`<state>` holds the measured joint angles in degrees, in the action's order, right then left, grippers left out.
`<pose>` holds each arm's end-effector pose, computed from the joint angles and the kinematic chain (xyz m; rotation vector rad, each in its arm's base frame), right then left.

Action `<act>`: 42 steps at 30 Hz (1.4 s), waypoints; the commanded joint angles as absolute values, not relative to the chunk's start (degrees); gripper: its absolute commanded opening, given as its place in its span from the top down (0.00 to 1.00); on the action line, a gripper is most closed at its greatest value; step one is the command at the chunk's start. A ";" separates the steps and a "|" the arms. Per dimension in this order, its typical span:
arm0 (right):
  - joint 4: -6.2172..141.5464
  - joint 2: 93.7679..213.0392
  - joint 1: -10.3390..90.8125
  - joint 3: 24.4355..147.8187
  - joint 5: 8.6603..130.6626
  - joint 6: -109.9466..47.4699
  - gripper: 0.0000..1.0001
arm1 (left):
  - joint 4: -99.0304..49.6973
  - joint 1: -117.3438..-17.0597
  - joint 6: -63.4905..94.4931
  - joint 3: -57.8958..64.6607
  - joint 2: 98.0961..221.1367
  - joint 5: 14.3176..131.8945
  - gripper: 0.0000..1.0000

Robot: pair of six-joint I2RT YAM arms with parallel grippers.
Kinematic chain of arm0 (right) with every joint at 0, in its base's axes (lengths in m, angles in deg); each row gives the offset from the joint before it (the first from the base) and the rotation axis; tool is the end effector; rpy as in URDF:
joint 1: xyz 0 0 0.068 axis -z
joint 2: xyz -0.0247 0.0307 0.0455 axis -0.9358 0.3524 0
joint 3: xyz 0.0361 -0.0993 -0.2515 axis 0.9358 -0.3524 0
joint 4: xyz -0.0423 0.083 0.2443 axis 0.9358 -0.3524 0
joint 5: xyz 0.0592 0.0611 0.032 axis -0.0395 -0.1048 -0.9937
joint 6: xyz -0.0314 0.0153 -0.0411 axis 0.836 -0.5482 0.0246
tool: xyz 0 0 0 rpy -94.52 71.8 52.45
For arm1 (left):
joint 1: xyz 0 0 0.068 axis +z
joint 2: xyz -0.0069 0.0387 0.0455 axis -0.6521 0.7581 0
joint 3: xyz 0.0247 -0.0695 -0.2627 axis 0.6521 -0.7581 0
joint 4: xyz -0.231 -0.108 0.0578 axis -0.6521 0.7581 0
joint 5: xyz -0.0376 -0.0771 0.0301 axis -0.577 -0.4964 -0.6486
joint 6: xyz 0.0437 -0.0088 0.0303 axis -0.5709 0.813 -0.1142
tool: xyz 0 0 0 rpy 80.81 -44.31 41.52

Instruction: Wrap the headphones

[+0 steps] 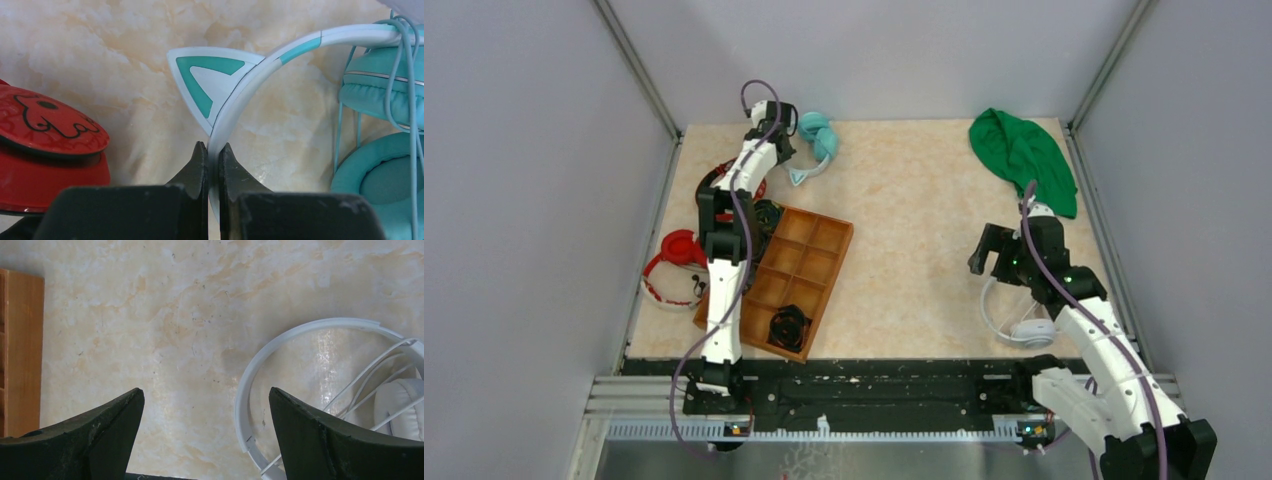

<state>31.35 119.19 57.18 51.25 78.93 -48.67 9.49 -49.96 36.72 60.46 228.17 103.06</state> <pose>0.1661 0.0350 0.2650 0.2601 2.3244 0.2862 0.5538 -0.0771 0.1866 -0.6427 2.2249 0.0847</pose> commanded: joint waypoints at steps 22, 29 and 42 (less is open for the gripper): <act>32.76 114.82 57.59 50.99 82.24 -53.58 0.01 | 0.31 -49.06 38.27 53.19 211.71 101.08 0.20; 32.36 115.28 57.59 54.67 83.03 -51.11 0.01 | -4.52 -54.18 26.31 36.80 191.44 99.29 0.21; 19.10 124.83 57.54 70.71 98.02 -49.88 0.01 | 0.47 -82.03 18.86 5.63 160.99 91.90 0.19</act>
<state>23.07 123.41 57.18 66.26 91.89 -49.99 -2.18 -77.39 18.51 15.92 168.26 96.07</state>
